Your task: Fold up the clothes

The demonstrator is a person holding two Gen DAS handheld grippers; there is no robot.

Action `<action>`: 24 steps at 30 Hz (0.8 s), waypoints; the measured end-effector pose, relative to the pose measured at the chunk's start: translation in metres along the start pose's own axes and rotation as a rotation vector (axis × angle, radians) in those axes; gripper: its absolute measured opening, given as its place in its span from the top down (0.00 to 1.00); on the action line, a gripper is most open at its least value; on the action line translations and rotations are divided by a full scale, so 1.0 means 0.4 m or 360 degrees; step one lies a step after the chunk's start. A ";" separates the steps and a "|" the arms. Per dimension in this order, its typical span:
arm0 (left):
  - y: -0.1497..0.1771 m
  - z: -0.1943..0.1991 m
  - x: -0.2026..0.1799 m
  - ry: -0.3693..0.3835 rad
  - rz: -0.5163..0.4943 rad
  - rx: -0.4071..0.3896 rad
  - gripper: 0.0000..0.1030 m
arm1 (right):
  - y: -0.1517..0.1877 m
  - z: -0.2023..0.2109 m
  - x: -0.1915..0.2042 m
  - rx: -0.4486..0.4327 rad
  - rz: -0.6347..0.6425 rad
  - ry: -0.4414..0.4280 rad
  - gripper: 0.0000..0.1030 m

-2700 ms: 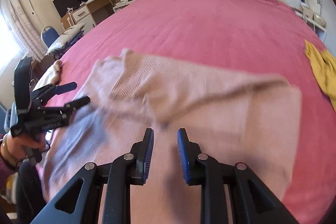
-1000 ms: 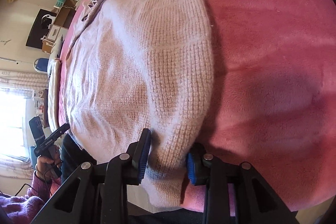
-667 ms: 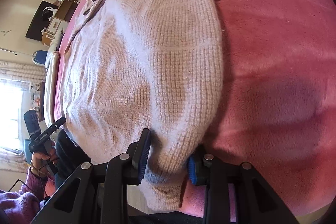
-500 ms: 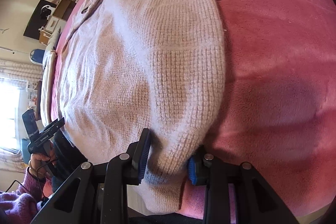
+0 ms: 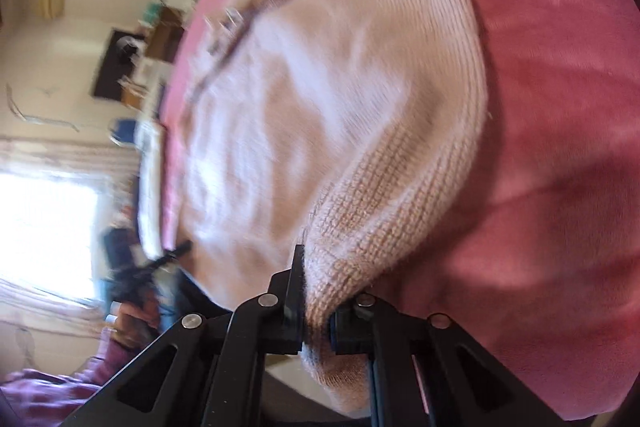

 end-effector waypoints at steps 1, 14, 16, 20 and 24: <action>-0.022 0.014 0.000 0.0062 0.0054 -0.0025 0.93 | -0.017 0.014 0.000 -0.0019 -0.0032 -0.0059 0.94; -0.518 -0.014 -0.050 0.0285 0.0207 -0.0227 0.93 | -0.463 0.028 0.055 -0.0242 -0.0429 -0.0361 0.94; -0.593 -0.055 -0.030 0.0265 0.0225 -0.0229 0.93 | -0.539 0.013 0.055 -0.0256 -0.0473 -0.0339 0.94; -0.697 -0.139 0.013 0.0230 0.0281 -0.0227 0.93 | -0.649 -0.054 0.059 -0.0246 -0.0538 -0.0244 0.94; -0.734 -0.200 0.070 0.0249 0.0404 -0.0233 0.91 | -0.695 -0.112 0.037 -0.0190 -0.0635 -0.0227 0.90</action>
Point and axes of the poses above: each gripper's, at about its wrist camera, not at the fingertips, and z roughly against the way its jaws point, x to its left, y to its underside, the point moved 6 cm from there along -z, roughly the way its jaws point, and after that the axes turned 13 degrees about y, right-handed, at the moved point
